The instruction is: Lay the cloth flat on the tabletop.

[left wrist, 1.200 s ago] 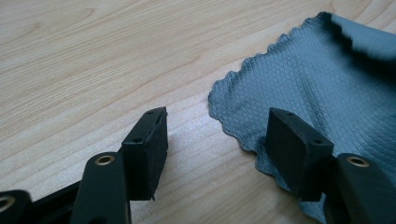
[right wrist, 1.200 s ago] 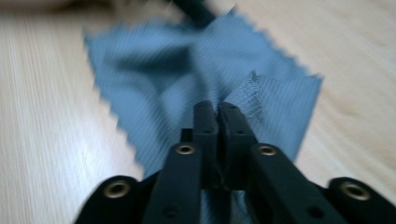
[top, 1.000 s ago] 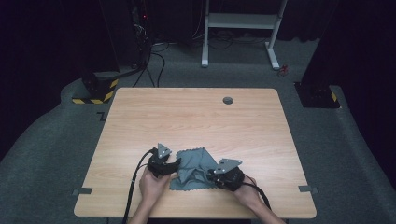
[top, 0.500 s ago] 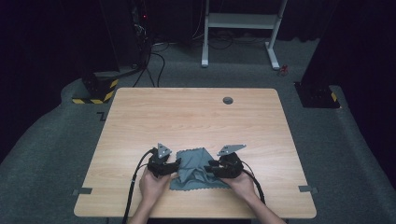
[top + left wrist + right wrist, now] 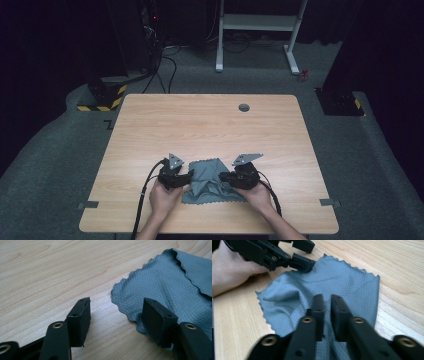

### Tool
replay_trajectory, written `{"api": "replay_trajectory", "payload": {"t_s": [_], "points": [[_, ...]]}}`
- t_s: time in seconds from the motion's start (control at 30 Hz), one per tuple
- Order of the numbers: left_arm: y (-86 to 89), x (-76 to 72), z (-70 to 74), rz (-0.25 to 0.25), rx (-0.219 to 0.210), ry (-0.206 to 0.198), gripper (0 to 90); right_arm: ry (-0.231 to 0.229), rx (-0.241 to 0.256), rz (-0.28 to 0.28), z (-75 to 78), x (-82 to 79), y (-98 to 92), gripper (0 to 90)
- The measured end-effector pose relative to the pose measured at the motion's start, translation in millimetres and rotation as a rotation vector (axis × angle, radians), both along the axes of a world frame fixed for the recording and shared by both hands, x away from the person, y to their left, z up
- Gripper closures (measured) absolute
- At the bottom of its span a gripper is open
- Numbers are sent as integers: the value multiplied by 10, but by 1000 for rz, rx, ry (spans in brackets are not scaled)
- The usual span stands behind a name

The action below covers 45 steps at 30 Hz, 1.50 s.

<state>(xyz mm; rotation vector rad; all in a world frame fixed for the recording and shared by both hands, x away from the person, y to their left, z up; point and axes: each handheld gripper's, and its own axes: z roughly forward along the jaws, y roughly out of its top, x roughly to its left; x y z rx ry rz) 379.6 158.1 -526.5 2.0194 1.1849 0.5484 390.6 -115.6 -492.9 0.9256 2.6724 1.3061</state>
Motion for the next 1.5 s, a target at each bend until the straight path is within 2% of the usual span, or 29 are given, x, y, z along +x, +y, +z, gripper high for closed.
{"api": "replay_trajectory", "payload": {"t_s": [0.1, 0.23, 0.3, 0.33, 0.37, 0.4, 0.43, 0.47, 0.53, 0.67, 0.7, 0.73, 0.77, 0.8, 0.9, 0.93, 1.0, 1.13, 1.17, 1.27, 1.37, 1.5], "points": [[-7, 0, 1, -4, -3, 0, 419, 18, 7, -3, -8, 9, 38, 706], [-12, 12, 1, -12, -3, -4, 438, 22, -8, 1, -21, 17, 89, 711], [-16, 35, 9, -22, 2, 2, 442, 23, -28, 10, -35, 23, 124, 775], [-23, 48, 21, -26, 8, 11, 470, 16, -51, 20, -42, 22, 145, 873], [-33, 61, 34, -37, 13, 21, 470, 16, -51, 20, -42, 22, 145, 873], [-49, 72, 46, -44, 22, 26, 493, 2, -58, 25, -40, 16, 150, 891], [-60, 86, 54, -57, 29, 27, 558, -10, -69, 29, -25, 5, 148, 896], [-74, 98, 63, -68, 27, 37, 558, -10, -69, 29, -25, 5, 148, 896], [-83, 141, 82, -84, 32, 55, 601, -39, -85, 27, -4, 0, 132, 898], [-84, 222, 109, -99, 40, 78, 720, -76, -110, 1, 70, 18, 38, 899], [-85, 243, 117, -106, 43, 86, 757, -85, -120, -12, 90, 24, 6, 899], [-89, 285, 129, -115, 43, 103, 823, -120, -155, -37, 121, 35, -69, 900], [-89, 285, 129, -115, 43, 103, 859, -120, -155, -37, 121, 35, -69, 900], [-105, 327, 144, -125, 49, 120, 885, -147, -173, -61, 143, 57, -156, 900], [-132, 361, 157, -125, 69, 121, 894, -166, -189, -96, 164, 90, -241, 900], [-138, 380, 168, -128, 78, 118, 897, -185, -207, -129, 181, 142, -319, 900], [-145, 410, 195, -124, 70, 111, 897, -193, -215, -146, 188, 172, -355, 900], [-133, 459, 247, -102, 64, 65, 897, -222, -239, -205, 218, 299, -488, 900], [-132, 492, 244, -86, 68, 54, 897, -234, -264, -234, 211, 362, -527, 900], [-138, 533, 232, -70, 80, 41, 897, -234, -277, -254, 193, 444, -561, 900], [-149, 600, 215, -51, 81, 30, 897, -217, -279, -308, 97, 605, -641, 900], [-146, 687, 166, -5, 42, 25, 898, -198, -278, -350, -5, 721, -683, 900]]}}
